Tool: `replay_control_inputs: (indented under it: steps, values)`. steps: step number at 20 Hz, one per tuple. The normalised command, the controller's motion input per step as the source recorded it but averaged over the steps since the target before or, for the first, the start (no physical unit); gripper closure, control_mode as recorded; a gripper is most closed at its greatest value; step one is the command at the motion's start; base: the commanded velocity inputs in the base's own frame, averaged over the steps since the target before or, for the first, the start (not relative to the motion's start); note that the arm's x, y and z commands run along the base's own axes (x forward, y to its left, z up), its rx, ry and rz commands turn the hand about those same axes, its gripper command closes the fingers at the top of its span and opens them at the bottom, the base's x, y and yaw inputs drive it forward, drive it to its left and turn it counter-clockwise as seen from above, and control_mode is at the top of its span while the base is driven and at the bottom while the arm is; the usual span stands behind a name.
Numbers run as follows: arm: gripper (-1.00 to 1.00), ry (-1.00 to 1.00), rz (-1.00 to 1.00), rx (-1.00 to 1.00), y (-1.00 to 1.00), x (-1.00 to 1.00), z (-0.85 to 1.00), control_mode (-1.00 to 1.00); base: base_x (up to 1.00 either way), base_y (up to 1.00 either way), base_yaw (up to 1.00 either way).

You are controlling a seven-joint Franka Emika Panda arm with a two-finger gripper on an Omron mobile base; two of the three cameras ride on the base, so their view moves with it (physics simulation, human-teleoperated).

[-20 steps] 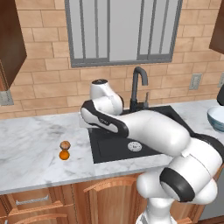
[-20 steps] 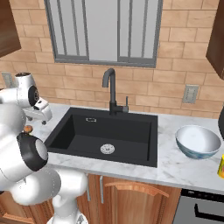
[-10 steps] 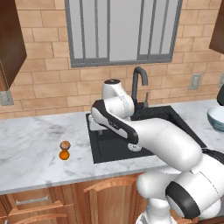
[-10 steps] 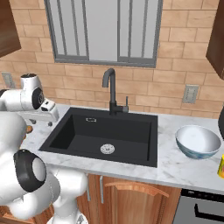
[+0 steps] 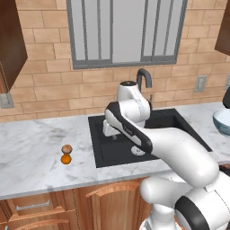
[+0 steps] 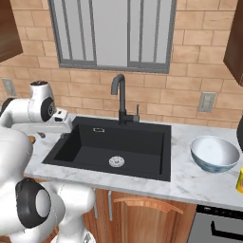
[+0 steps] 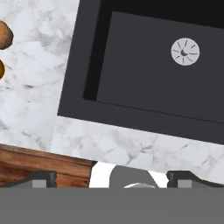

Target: Remove the tangerine and tangerine from the sink. Then move the bowl and cup from the counter to the sink for washing.

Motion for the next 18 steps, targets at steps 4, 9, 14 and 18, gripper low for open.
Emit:
replay_control_inputs:
  steps: [4, 9, 14, 18]
  values:
    - [-1.0, 0.0, 0.13, -0.04, -0.37, -0.15, 0.07, -1.0, 0.0, 0.0, 0.0]
    - [-1.0, 0.0, 0.13, -0.04, -0.37, -0.13, 0.06, -1.0, 0.0, 0.0, 0.0]
    - [-1.0, 0.0, 0.12, -0.03, -0.37, -0.13, 0.07, -1.0, 0.0, 0.0, 0.0]
    - [-1.0, 0.0, 0.09, -0.02, -0.38, -0.13, 0.07, -1.0, 0.0, 0.0, 0.0]
